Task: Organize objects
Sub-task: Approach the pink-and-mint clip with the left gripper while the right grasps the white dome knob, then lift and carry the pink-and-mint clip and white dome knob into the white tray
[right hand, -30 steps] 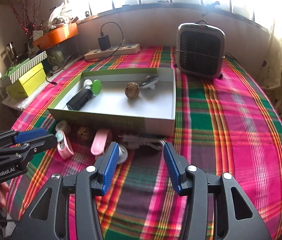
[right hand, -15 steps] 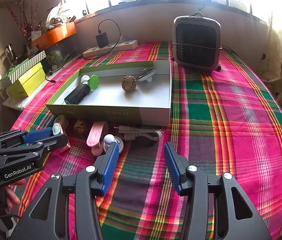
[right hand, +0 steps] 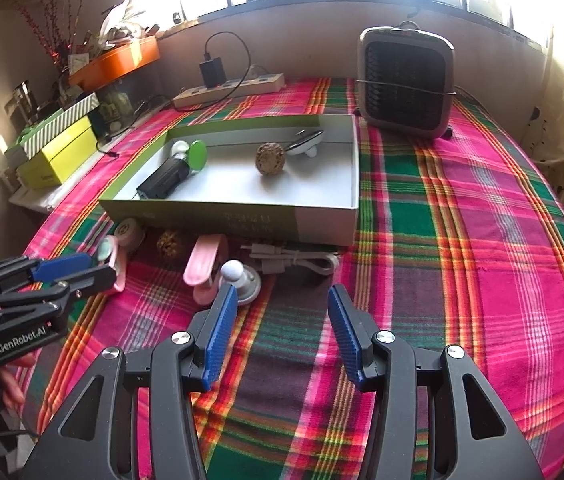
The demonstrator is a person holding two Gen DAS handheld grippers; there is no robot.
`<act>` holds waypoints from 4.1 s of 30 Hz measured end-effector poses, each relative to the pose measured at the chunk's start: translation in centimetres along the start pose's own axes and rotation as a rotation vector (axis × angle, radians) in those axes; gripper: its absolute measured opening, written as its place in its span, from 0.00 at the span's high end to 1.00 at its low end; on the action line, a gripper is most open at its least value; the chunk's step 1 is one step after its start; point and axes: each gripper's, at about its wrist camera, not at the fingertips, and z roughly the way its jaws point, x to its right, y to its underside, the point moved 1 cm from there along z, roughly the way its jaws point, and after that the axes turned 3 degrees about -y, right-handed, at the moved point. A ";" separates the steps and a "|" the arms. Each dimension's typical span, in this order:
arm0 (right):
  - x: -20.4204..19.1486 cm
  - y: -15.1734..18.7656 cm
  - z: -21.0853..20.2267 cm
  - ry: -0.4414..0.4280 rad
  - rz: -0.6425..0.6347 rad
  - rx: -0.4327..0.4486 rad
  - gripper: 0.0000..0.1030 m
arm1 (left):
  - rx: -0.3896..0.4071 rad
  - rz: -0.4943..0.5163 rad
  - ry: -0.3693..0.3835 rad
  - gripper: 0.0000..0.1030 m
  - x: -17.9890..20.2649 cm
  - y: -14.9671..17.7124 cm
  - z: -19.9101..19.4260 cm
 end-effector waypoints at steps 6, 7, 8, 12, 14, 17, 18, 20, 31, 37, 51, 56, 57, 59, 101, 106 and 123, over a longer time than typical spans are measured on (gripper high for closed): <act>-0.8 0.6 0.6 0.002 -0.043 -0.035 0.53 | -0.010 -0.023 -0.004 0.62 -0.9 0.3 0.2; -0.8 0.6 0.8 0.002 -0.042 -0.038 0.53 | -0.009 -0.027 0.001 0.62 -1.0 0.3 0.3; -0.8 0.5 0.9 0.001 -0.043 -0.041 0.53 | -0.012 -0.035 0.007 0.62 -1.0 0.3 0.4; -1.0 0.2 1.5 0.003 -0.054 -0.055 0.53 | -0.019 -0.044 0.016 0.62 -1.0 0.3 0.8; -1.2 0.0 1.8 0.011 -0.064 -0.059 0.53 | -0.024 -0.047 0.022 0.62 -1.0 0.2 1.1; -1.4 -0.4 2.3 0.012 -0.070 -0.066 0.53 | -0.025 -0.058 0.024 0.62 -1.0 0.0 1.4; -1.5 -0.5 2.5 0.012 -0.075 -0.071 0.53 | -0.025 -0.061 0.022 0.62 -1.1 -0.1 1.5; -1.7 -0.6 2.6 0.020 -0.082 -0.072 0.53 | -0.025 -0.057 0.017 0.62 -1.1 -0.2 1.7; -1.9 -1.1 3.1 0.065 -0.093 -0.080 0.53 | -0.009 -0.060 0.034 0.62 -1.7 -0.7 2.4; -2.0 -1.1 3.2 0.078 -0.086 -0.078 0.53 | 0.011 -0.031 0.028 0.62 -1.6 -0.5 2.5; -1.7 -1.1 3.0 0.086 -0.068 -0.072 0.64 | 0.022 -0.039 0.032 0.75 -2.3 -0.5 2.5; -1.6 -1.1 3.0 0.090 -0.061 -0.070 0.69 | 0.026 -0.043 0.020 0.83 -2.6 -0.5 2.5; -1.6 -1.1 3.0 0.091 -0.061 -0.070 0.69 | 0.027 -0.044 0.018 0.84 -2.7 -0.4 2.5; -1.6 -1.1 3.0 0.090 -0.061 -0.070 0.69 | 0.029 -0.049 0.021 0.85 -2.8 -0.4 2.5; -1.2 -4.5 0.3 0.076 -0.063 0.028 0.70 | 0.129 0.015 0.121 0.85 -1.2 -6.0 -0.2; -0.7 -6.3 0.7 0.079 -0.067 0.040 0.70 | 0.132 0.022 0.133 0.85 -0.8 -8.2 0.7; 1.0 -9.8 5.7 0.094 -0.075 -0.008 0.70 | 0.080 0.083 0.162 0.85 2.2 -13.4 6.4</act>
